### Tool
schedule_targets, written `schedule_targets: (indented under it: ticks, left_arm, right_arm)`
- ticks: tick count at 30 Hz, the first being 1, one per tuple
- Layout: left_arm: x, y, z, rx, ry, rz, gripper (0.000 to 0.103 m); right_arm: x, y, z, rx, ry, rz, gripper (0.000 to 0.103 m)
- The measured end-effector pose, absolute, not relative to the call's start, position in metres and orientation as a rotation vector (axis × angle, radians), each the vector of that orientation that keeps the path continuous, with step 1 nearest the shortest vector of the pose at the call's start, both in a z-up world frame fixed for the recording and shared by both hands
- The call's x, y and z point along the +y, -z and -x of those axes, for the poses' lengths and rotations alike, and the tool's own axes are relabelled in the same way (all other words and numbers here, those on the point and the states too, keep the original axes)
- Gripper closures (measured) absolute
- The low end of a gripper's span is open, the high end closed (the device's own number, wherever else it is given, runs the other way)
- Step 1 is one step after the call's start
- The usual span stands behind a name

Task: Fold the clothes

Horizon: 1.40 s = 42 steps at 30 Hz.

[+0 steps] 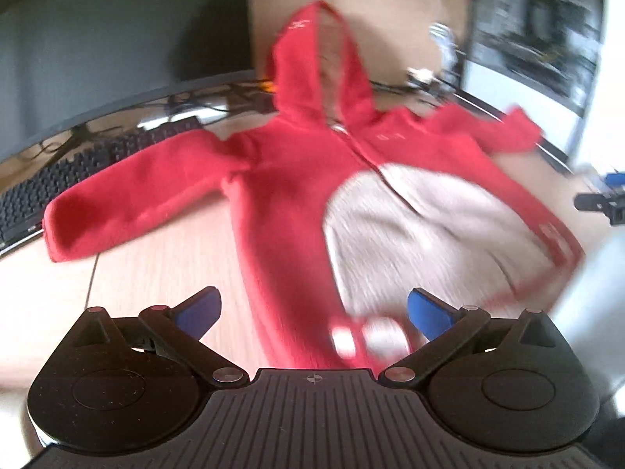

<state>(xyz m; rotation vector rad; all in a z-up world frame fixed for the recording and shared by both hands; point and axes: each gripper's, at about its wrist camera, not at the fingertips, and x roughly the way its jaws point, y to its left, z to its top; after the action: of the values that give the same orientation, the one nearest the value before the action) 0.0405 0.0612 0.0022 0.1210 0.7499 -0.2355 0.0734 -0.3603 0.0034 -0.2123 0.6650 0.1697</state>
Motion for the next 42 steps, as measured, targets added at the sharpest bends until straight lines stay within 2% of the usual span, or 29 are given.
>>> schedule_targets:
  ticks: [6, 14, 16, 18, 23, 26, 28, 30, 33, 36, 42]
  left_arm:
    - [0.04, 0.017, -0.026, 0.79, 0.202, -0.348, 0.0]
    - [0.064, 0.018, -0.058, 0.79, -0.007, -0.317, 0.0]
    - [0.076, 0.005, -0.06, 0.757, -0.042, -0.296, 0.0]
    - [0.087, -0.011, -0.058, 0.718, -0.078, -0.295, 0.0]
    - [0.101, -0.029, -0.056, 0.701, -0.036, -0.275, 0.0]
    - [0.099, -0.032, -0.041, 0.707, -0.026, -0.348, 0.0]
    - [0.1, -0.027, -0.031, 0.74, -0.026, -0.37, 0.0]
    - [0.101, -0.015, -0.025, 0.806, 0.036, -0.342, 0.0]
    - [0.106, -0.018, -0.023, 0.843, 0.194, -0.203, 0.0]
    - [0.105, -0.04, -0.037, 0.794, 0.311, -0.031, 0.0]
    - [0.061, -0.043, -0.124, 0.769, 0.319, 0.134, 0.0]
  right_arm:
    - [-0.34, 0.021, -0.048, 0.613, -0.149, 0.388, 0.0]
    - [-0.315, 0.061, -0.061, 0.635, -0.102, 0.505, 0.0]
    - [-0.314, 0.057, -0.058, 0.599, -0.061, 0.556, 0.001]
    - [-0.318, 0.038, -0.05, 0.466, 0.071, 0.602, 0.0]
    - [-0.333, 0.001, -0.056, 0.435, 0.116, 0.578, 0.001]
    - [-0.337, -0.03, -0.029, 0.353, 0.066, 0.567, 0.0]
    - [-0.342, -0.02, -0.031, 0.493, -0.045, 0.525, 0.0]
    - [-0.348, -0.009, -0.034, 0.638, -0.159, 0.478, 0.0]
    - [-0.355, -0.023, -0.043, 0.643, -0.237, 0.384, 0.0]
    - [-0.362, -0.038, -0.053, 0.639, -0.311, 0.288, 0.0]
    - [-0.361, -0.06, -0.131, 0.612, -0.388, 0.169, 0.0]
